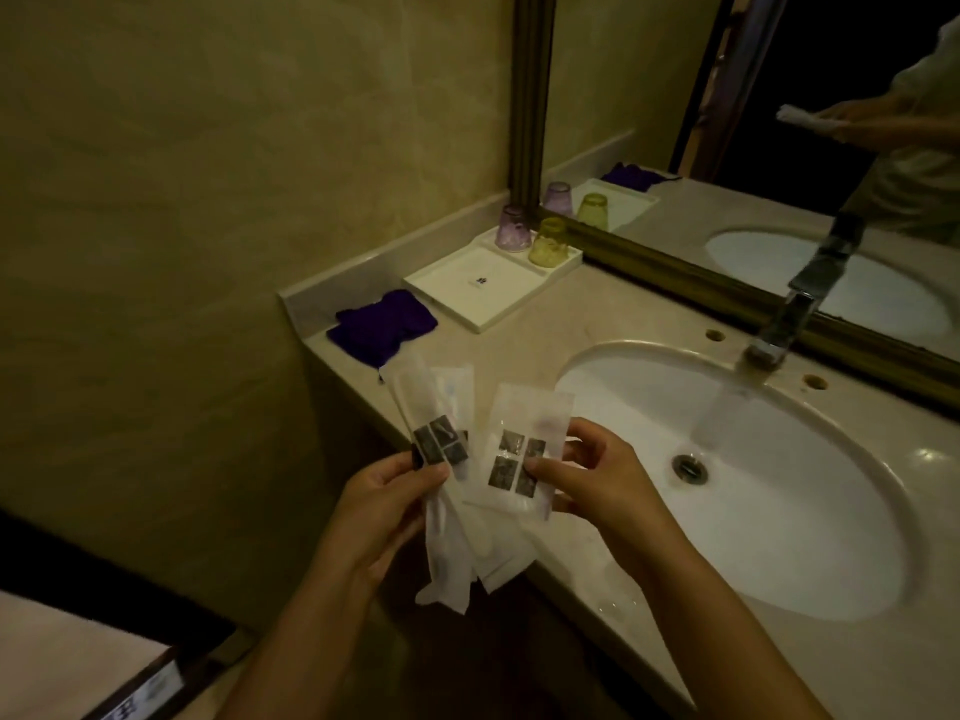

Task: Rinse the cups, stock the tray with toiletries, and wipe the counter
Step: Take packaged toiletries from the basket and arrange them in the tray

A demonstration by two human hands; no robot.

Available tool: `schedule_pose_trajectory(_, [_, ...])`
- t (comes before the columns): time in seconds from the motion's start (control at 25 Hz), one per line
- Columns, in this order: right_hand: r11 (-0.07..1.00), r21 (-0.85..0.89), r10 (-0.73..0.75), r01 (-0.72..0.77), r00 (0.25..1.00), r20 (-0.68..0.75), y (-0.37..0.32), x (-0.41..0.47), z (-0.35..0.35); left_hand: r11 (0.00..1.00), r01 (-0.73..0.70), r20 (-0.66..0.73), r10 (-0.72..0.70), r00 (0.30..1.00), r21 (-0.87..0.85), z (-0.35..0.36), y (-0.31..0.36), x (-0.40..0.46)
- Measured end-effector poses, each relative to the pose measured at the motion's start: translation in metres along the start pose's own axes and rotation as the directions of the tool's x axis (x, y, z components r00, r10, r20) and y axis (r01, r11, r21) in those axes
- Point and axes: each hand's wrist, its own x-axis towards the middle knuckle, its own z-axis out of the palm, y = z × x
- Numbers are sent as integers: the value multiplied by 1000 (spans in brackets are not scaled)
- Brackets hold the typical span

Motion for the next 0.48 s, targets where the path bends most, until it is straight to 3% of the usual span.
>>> schedule_pose_trajectory(0.48, [978, 182, 96, -102, 995, 39, -12, 202, 42, 998, 41, -114, -46, 992, -44, -49, 74, 158])
